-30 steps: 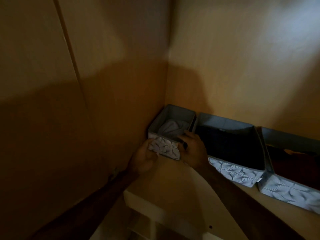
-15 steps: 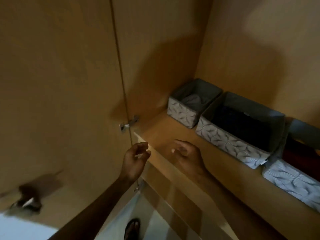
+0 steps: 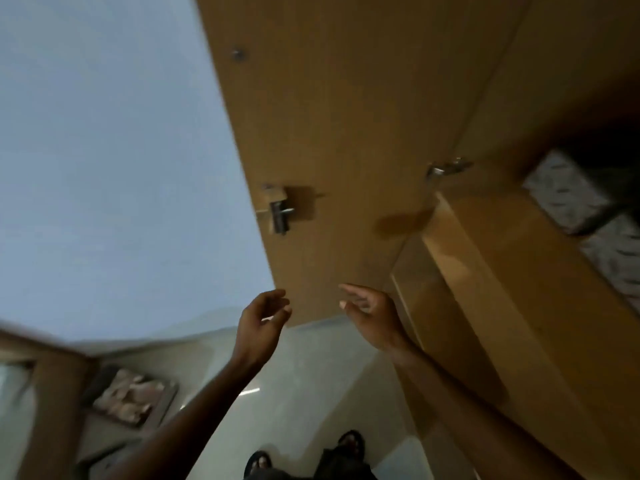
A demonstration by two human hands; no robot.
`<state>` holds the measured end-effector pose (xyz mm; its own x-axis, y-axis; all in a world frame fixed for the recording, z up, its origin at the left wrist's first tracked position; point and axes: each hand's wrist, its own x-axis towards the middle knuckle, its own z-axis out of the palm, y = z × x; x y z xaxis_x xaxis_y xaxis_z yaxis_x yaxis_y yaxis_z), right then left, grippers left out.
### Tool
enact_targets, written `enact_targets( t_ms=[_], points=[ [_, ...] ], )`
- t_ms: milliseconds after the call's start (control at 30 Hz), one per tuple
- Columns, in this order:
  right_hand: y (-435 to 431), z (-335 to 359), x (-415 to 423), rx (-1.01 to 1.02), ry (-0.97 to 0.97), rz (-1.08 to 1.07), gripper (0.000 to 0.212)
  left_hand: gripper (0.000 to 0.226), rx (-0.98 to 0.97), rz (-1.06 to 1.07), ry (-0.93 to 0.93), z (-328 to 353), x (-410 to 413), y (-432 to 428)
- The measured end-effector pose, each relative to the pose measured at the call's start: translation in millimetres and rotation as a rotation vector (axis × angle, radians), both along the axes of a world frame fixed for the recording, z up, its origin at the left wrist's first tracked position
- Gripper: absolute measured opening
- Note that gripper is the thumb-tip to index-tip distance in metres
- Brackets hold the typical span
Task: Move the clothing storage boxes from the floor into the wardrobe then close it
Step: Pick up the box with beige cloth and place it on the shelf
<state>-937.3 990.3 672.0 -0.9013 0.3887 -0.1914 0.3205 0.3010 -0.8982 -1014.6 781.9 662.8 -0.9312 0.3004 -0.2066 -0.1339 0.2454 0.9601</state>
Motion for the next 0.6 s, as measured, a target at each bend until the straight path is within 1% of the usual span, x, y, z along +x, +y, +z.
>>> enact_targets(
  t_ms=[100,233,400,600],
  points=[
    [-55,-8,-21,-0.003,-0.03,0.129,0.034,0.026,0.002,0.134,-0.036,-6,5,-63],
    [-154,-18,-49,0.005,-0.069,0.324,0.034,0.027,-0.017,0.342,-0.07,-17,22,-175],
    [-263,-28,-70,0.008,-0.083,0.499,0.035,0.028,-0.098,0.487,-0.068,-24,47,-301],
    [-369,-39,-106,0.009,-0.111,0.698,0.035,0.025,-0.165,0.714,-0.084,-33,63,-405]
  ],
)
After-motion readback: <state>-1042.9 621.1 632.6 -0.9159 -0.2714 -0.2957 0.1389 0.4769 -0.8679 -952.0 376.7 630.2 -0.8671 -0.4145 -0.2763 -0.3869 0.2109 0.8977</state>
